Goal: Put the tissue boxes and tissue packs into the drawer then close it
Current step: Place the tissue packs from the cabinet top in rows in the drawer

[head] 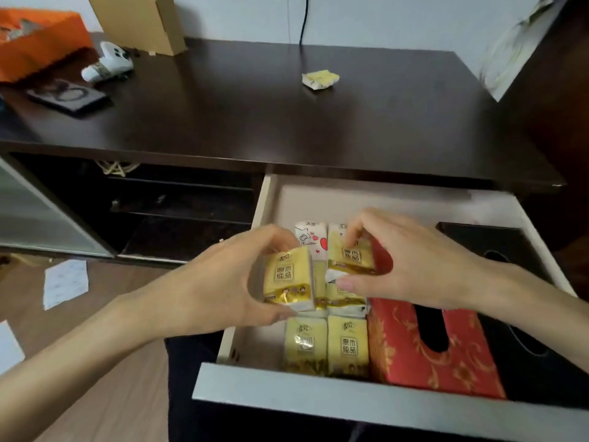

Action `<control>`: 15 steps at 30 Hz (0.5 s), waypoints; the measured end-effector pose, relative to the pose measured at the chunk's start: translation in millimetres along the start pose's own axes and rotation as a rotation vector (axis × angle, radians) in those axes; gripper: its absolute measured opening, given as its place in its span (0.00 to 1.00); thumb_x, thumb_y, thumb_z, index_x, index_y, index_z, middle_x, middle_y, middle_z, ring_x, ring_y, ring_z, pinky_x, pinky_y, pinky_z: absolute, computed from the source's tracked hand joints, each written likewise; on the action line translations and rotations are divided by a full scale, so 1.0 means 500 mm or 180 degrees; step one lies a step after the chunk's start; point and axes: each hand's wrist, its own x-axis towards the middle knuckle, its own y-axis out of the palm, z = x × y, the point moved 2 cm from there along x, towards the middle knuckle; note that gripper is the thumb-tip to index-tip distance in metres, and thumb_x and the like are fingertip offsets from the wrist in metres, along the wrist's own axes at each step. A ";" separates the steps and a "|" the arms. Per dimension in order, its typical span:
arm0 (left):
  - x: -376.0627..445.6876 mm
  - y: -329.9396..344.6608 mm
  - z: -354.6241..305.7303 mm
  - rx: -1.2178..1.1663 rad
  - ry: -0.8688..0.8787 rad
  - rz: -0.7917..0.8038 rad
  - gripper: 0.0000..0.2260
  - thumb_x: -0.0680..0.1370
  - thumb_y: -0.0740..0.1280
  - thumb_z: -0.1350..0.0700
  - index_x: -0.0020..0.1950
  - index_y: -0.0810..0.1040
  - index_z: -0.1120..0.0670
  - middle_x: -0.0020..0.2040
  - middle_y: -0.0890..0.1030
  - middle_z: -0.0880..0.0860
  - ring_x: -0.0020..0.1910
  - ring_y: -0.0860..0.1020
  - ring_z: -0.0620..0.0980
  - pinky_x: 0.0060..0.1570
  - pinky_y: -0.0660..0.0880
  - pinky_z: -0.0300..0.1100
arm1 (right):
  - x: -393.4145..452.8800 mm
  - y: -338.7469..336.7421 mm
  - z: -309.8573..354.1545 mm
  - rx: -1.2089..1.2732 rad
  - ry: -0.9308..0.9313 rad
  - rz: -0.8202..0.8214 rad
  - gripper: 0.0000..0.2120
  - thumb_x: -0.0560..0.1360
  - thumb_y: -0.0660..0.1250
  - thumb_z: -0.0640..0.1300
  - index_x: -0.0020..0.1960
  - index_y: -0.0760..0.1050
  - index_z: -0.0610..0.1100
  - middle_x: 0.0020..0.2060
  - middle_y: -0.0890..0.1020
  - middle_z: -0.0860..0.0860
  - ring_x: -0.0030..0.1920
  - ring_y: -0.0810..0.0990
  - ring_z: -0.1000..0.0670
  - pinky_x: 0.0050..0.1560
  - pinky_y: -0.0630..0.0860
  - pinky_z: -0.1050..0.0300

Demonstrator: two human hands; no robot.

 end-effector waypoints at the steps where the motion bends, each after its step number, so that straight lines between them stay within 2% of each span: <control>1: -0.007 0.014 -0.004 0.0064 0.0002 0.0054 0.31 0.63 0.74 0.34 0.63 0.67 0.31 0.60 0.74 0.31 0.61 0.72 0.33 0.48 0.73 0.35 | -0.020 0.010 0.006 -0.0038 -0.0055 0.0093 0.24 0.67 0.64 0.77 0.53 0.65 0.64 0.52 0.70 0.70 0.58 0.69 0.66 0.45 0.67 0.63; 4: -0.025 0.053 -0.002 0.0468 0.0066 0.0170 0.33 0.62 0.73 0.30 0.63 0.65 0.31 0.58 0.69 0.28 0.59 0.70 0.31 0.50 0.72 0.33 | -0.063 0.041 0.024 -0.0212 -0.0234 0.0304 0.22 0.68 0.64 0.75 0.53 0.63 0.65 0.52 0.66 0.70 0.57 0.67 0.66 0.48 0.69 0.64; 7: -0.032 0.081 -0.001 0.0746 0.0331 0.0328 0.31 0.65 0.71 0.29 0.64 0.64 0.34 0.56 0.66 0.26 0.57 0.67 0.32 0.48 0.68 0.29 | -0.086 0.070 0.035 -0.0387 -0.0402 0.0469 0.21 0.69 0.65 0.72 0.54 0.64 0.64 0.52 0.67 0.69 0.57 0.64 0.68 0.53 0.64 0.71; 11: -0.033 0.090 0.002 0.0906 0.0636 0.0352 0.27 0.71 0.69 0.31 0.65 0.68 0.39 0.62 0.70 0.35 0.59 0.68 0.37 0.49 0.73 0.35 | -0.091 0.092 0.034 -0.0530 -0.0348 0.0636 0.21 0.70 0.61 0.75 0.53 0.65 0.63 0.51 0.70 0.66 0.53 0.63 0.64 0.63 0.52 0.73; 13: -0.033 0.092 0.003 0.0943 0.0726 0.0405 0.26 0.73 0.68 0.32 0.65 0.69 0.42 0.63 0.71 0.38 0.60 0.69 0.38 0.50 0.70 0.31 | -0.088 0.094 0.029 -0.0559 -0.0304 0.0676 0.22 0.69 0.59 0.78 0.52 0.65 0.63 0.50 0.71 0.67 0.52 0.64 0.64 0.63 0.50 0.74; 15: -0.030 0.094 0.002 0.0965 0.0778 0.0498 0.24 0.74 0.68 0.34 0.65 0.71 0.44 0.62 0.72 0.41 0.59 0.70 0.40 0.49 0.68 0.29 | -0.086 0.100 0.026 -0.0679 -0.0315 0.0701 0.24 0.69 0.58 0.78 0.53 0.67 0.62 0.51 0.73 0.65 0.53 0.67 0.62 0.64 0.51 0.70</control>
